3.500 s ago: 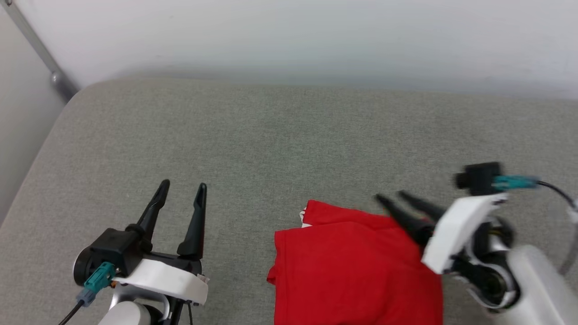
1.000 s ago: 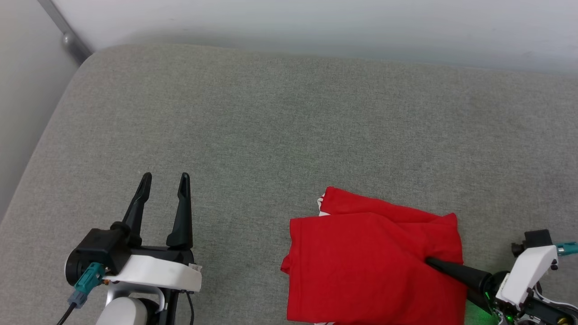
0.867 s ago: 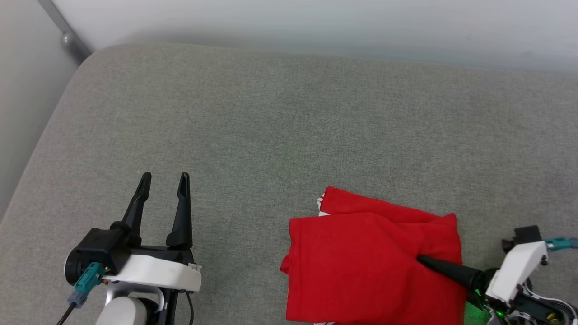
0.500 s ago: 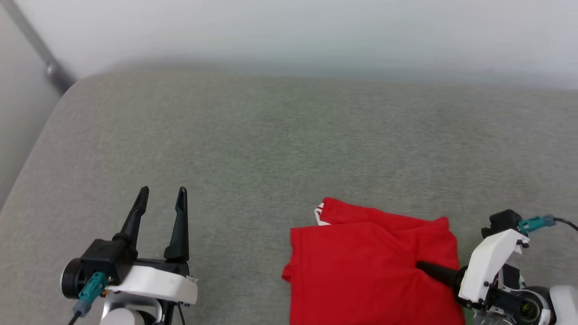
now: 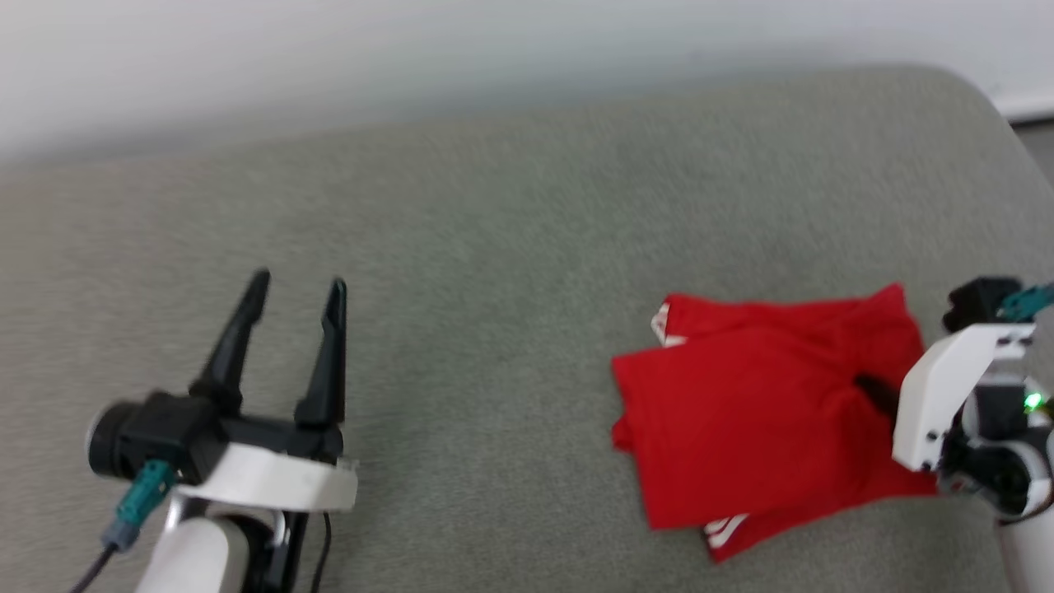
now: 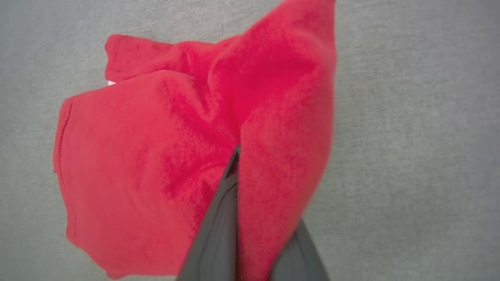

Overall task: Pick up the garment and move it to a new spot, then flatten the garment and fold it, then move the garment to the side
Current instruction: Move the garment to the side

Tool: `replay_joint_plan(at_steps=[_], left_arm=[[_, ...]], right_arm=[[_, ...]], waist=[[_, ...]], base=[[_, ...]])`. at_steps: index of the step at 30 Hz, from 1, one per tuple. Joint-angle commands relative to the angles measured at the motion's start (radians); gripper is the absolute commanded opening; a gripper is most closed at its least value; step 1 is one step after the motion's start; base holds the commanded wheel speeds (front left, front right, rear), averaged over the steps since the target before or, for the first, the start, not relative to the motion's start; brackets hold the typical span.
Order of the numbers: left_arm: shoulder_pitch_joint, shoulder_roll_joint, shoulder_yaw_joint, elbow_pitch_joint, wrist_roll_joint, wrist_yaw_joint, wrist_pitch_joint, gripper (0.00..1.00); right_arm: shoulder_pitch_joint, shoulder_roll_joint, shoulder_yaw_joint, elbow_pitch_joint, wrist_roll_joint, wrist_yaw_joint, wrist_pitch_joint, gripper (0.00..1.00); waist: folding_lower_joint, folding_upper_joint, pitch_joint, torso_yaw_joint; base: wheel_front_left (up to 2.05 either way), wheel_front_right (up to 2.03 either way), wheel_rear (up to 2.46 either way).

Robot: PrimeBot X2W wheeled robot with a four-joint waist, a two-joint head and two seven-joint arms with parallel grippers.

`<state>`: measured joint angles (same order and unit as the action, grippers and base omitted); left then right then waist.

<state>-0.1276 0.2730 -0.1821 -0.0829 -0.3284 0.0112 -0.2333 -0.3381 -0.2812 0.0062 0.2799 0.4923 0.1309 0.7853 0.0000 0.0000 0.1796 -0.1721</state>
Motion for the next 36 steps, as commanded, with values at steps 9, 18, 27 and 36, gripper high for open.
replay_joint_plan(at_steps=[9, 18, 27, 36], left_arm=[[-0.197, 0.079, -0.008, -0.143, 0.039, -0.049, 0.070, 1.00], [-0.337, 0.107, -0.046, -0.247, 0.062, -0.083, 0.116, 1.00], [-0.364, 0.124, -0.062, -0.284, 0.077, -0.081, 0.132, 1.00], [-0.287, 0.101, -0.062, -0.225, 0.061, -0.051, 0.090, 1.00]], right_arm=[[-0.190, -0.048, -0.182, 0.047, -0.155, -0.001, -0.140, 0.00], [-0.340, -0.118, -0.428, 0.069, -0.323, -0.001, -0.311, 0.00], [-0.423, -0.104, -0.475, 0.246, -0.403, -0.001, -0.541, 1.00], [-0.369, -0.160, -0.486, 0.349, -0.463, -0.001, -0.787, 1.00]], waist=[[0.0000, 0.0000, 0.406, -0.178], [0.0000, 0.0000, 0.568, -0.166], [0.0000, 0.0000, 0.603, -0.143], [0.0000, 0.0000, 0.476, -0.111]], base=[[0.00, 0.00, 0.00], [0.00, 0.00, 0.00], [0.00, 0.00, 0.00], [0.00, 0.00, 0.00]])
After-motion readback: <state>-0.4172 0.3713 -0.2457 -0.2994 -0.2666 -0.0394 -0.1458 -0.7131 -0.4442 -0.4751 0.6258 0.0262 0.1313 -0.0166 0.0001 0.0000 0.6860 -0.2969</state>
